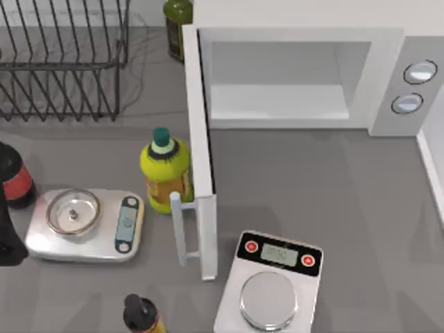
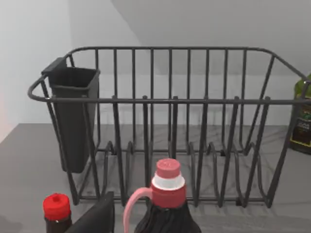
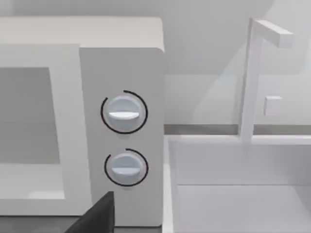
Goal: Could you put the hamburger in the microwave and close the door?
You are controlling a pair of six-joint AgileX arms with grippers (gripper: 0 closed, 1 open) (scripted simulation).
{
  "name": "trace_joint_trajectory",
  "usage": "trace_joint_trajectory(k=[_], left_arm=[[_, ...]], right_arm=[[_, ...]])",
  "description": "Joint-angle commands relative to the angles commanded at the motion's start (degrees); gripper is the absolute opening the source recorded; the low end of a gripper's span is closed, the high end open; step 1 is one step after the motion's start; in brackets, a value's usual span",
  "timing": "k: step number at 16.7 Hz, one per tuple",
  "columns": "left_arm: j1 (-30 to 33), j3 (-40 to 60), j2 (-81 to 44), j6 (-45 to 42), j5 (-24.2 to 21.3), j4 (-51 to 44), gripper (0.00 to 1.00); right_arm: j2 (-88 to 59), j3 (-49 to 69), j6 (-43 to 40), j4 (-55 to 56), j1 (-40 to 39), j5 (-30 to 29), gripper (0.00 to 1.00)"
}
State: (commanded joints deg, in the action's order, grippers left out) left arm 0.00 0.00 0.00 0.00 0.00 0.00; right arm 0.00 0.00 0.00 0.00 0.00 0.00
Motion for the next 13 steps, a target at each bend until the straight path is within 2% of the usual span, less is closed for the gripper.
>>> trace_joint_trajectory(k=[6,9,13], left_arm=[[0.00,0.00,0.00,0.00,0.00,0.00,1.00],[0.00,0.00,0.00,0.00,0.00,0.00,1.00],[0.00,0.00,0.00,0.00,0.00,0.00,1.00]], right_arm=[[-6.23,4.85,-2.81,-5.23,2.12,0.17,1.00],[-17.27,11.86,-7.08,-13.20,5.54,0.19,1.00],[-39.27,22.78,-14.34,-26.70,11.18,-0.11,1.00]])
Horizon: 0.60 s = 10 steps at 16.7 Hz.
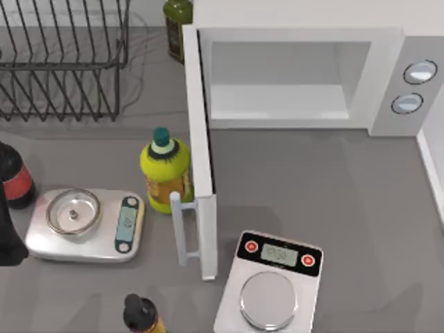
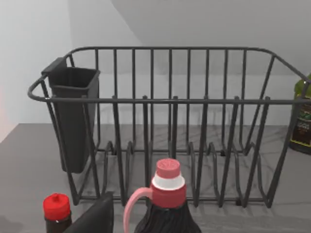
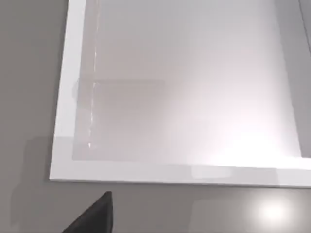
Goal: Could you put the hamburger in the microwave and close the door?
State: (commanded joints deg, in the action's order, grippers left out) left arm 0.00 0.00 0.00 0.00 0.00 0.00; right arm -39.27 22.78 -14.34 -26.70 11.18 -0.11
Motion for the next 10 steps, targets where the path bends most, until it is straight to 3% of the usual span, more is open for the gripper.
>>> trace_joint_trajectory(k=[5,10], left_arm=[[0.00,0.00,0.00,0.00,0.00,0.00,1.00],[0.00,0.00,0.00,0.00,0.00,0.00,1.00]], right_arm=[[-24.85,13.27,-8.64,-16.23,6.74,-0.52,1.00],[-40.51,23.17,-14.29,-26.50,11.27,-0.16,1.00]])
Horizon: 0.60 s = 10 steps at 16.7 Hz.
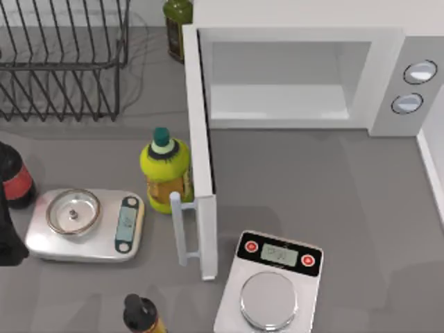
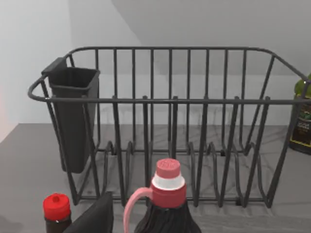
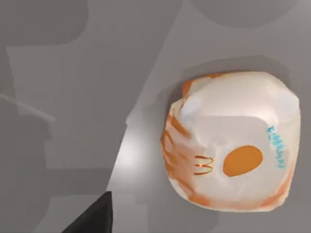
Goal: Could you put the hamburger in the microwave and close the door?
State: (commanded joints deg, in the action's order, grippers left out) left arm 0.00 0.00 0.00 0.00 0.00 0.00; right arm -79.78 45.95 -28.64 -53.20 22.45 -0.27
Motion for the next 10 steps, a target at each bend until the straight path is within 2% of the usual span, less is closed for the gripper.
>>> trace_joint_trajectory(k=[6,10], left_arm=[[0.00,0.00,0.00,0.00,0.00,0.00,1.00],[0.00,0.00,0.00,0.00,0.00,0.00,1.00]], right_arm=[[-3.22,2.33,-1.31,-2.18,0.97,0.24,1.00],[-4.33,0.88,-1.15,0.21,0.77,0.23,1.00]])
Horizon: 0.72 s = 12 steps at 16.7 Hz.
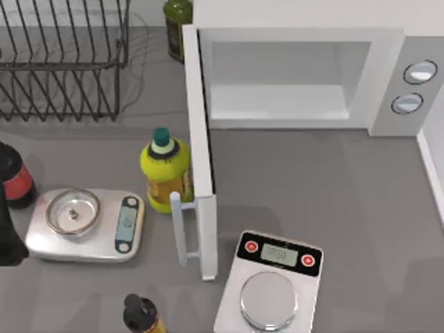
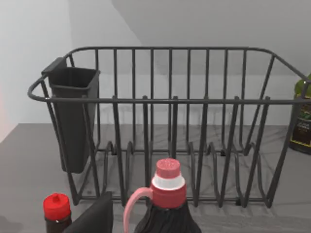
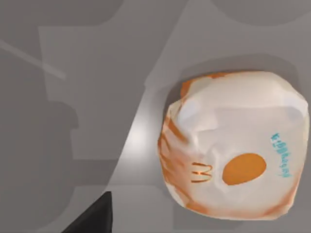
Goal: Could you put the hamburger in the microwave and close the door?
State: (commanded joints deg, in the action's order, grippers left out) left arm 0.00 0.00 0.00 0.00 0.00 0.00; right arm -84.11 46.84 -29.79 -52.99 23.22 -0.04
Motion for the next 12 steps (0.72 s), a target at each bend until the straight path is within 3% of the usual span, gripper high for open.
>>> trace_joint_trajectory(k=[7,12], left_arm=[[0.00,0.00,0.00,0.00,0.00,0.00,1.00],[0.00,0.00,0.00,0.00,0.00,0.00,1.00]], right_arm=[[-8.69,-8.26,0.15,17.45,0.05,0.02,1.00],[-9.88,-9.39,0.16,19.42,0.05,0.01,1.00]])
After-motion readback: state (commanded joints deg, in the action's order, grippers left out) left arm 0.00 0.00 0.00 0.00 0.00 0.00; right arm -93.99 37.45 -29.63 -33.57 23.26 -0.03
